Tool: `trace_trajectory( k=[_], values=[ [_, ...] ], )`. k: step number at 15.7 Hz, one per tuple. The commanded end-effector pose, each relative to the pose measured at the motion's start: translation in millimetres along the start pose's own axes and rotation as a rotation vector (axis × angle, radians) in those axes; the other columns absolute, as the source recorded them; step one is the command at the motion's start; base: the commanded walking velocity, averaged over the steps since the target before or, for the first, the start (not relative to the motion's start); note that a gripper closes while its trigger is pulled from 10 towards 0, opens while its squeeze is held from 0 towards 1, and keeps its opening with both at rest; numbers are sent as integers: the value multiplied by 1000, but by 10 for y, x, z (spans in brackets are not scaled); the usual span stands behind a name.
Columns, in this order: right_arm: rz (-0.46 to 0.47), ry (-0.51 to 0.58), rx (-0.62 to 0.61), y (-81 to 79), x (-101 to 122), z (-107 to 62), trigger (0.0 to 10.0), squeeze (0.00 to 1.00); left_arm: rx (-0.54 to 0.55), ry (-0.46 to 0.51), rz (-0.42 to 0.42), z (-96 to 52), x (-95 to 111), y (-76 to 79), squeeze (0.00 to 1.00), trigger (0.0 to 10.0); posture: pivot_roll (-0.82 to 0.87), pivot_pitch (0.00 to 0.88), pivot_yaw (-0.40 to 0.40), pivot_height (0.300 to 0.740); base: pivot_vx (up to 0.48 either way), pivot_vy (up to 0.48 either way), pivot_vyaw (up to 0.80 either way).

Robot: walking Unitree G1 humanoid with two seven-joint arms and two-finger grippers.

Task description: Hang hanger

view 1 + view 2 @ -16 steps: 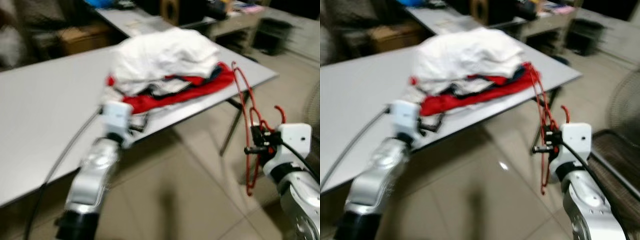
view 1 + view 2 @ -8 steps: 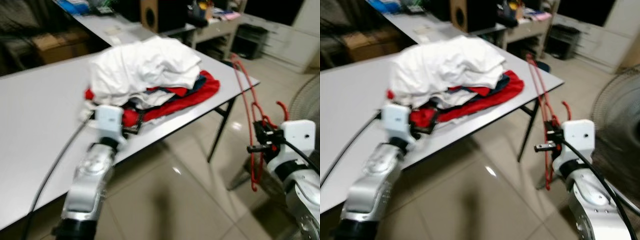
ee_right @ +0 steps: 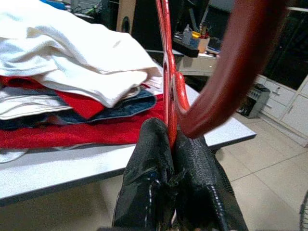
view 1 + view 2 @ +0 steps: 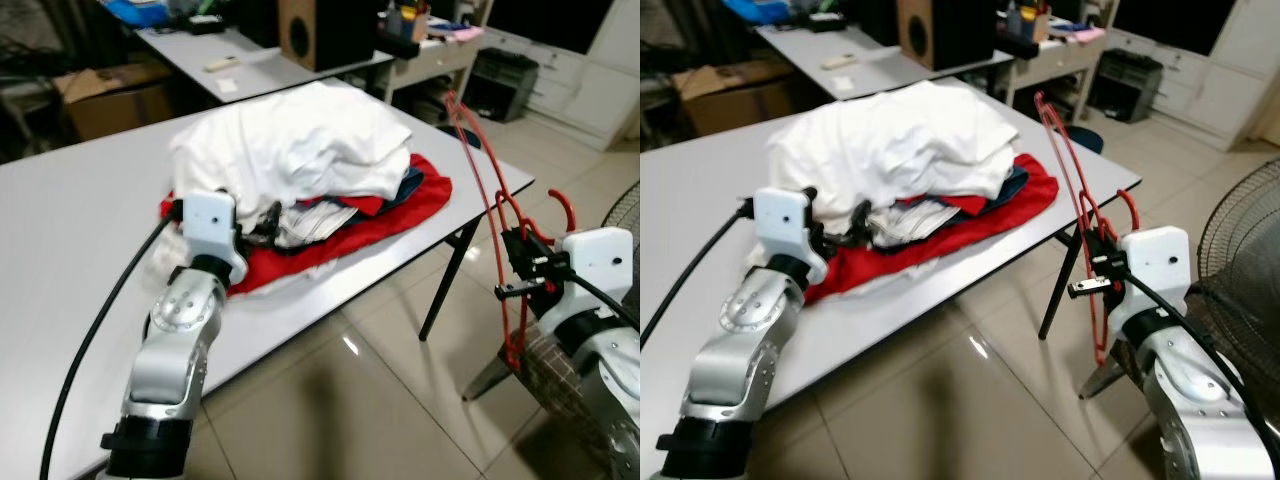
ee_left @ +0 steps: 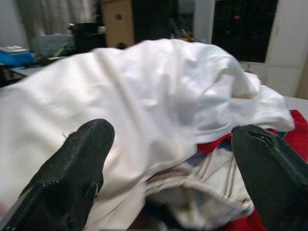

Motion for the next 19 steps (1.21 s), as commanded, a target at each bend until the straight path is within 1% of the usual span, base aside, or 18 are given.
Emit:
trace_trajectory(
  k=[1, 4, 5, 6, 7, 8, 9, 10, 11, 12, 13, 14, 15, 16, 17, 18, 19],
  values=[
    [-20, -14, 1, 40, -44, -27, 10000, 0, -57, 29, 3, 67, 73, 177, 592, 10000, -205, 0, 22, 740, 334, 0, 0],
    [-26, -11, 19, 26, -49, -41, 10000, 0, -51, 46, 12, 99, 108, 192, 592, 10000, -206, 0, 26, 740, 333, 0, 0],
    [-9, -7, 24, 12, -58, -55, 10000, 0, 4, 70, -5, 142, 172, 106, 490, 10000, -202, 0, 32, 740, 0, 0, 0],
    [-3, -9, 27, -7, -69, -60, 10000, 0, -22, 70, -4, 159, 182, 132, 459, 10000, -202, 0, 32, 740, 0, 0, 0],
    [-4, -7, 36, -43, -76, -55, 10000, 0, -72, 79, -4, 172, 194, 207, 435, 10000, -196, 0, 36, 740, 0, 0, 0],
    [-3, -3, 44, -65, -79, -45, 10000, 0, -110, 87, -35, 182, 201, 269, 588, 10000, -196, 0, 36, 740, 0, 0, 0],
    [-16, -2, 50, -78, -83, -32, 10000, 0, -164, 91, -55, 191, 204, 352, 1000, 10000, -196, 0, 36, 740, 0, 0, 0],
    [-20, -2, 51, -74, -86, -27, 10000, 0, -184, 74, -27, 206, 166, 392, 1000, 10000, -196, 0, 38, 740, 0, 0, 0],
    [-23, -2, 53, -63, -88, -25, 10000, 0, -194, 25, 36, 243, 61, 427, 1000, 10000, -197, 0, 34, 740, 0, 0, 0],
    [-26, -3, 54, -54, -89, -28, 10000, 0, -189, 1, 73, 274, 0, 430, 1000, 10000, -201, 0, 33, 740, 0, 0, 0],
    [-31, -4, 55, -49, -87, -30, 10000, 0, -179, -2, 81, 330, -22, 441, 600, 10000, -203, 0, 31, 740, 0, 0, 0],
    [-36, -5, 57, -50, -89, -29, 10000, 0, -177, -2, 78, 364, -27, 455, 35, 10000, -206, 0, 30, 740, 0, 0, 0],
    [-44, -7, 65, -67, -91, -30, 10000, 0, -190, 7, 107, 449, -25, 517, 0, 10000, -211, 0, 30, 740, 0, 0, 0],
    [-50, -7, 70, -78, -94, -33, 10000, 0, -195, 12, 135, 484, -23, 540, 0, 10000, -211, 0, 30, 740, 0, 0, 0],
    [-54, -8, 74, -87, -96, -36, 10000, 0, -203, 18, 145, 520, -17, 564, 0, 10000, -214, 0, 32, 740, 0, 0, 0],
    [-67, -14, 79, -105, -112, -51, 10000, 0, -213, 31, 168, 608, -4, 606, 0, 10000, -220, 0, 37, 740, 0, 0, 0],
    [-72, -19, 78, -107, -122, -58, 10000, 0, -212, 32, 160, 629, -4, 610, 0, 7020, -223, 0, 40, 740, 0, 0, 0]
  ],
)
Point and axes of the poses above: a point about 5 cm out from each wrist's last joint towards the gripper, its own z axis pointing out of the wrist towards the gripper, its own x axis along the axis of the wrist's last joint, y = z × x, the point moved 5 cm from there along z, pointing out of the wrist towards the gripper, and after that the axes turned 10 degrees about -z, right-handed, at the moved point
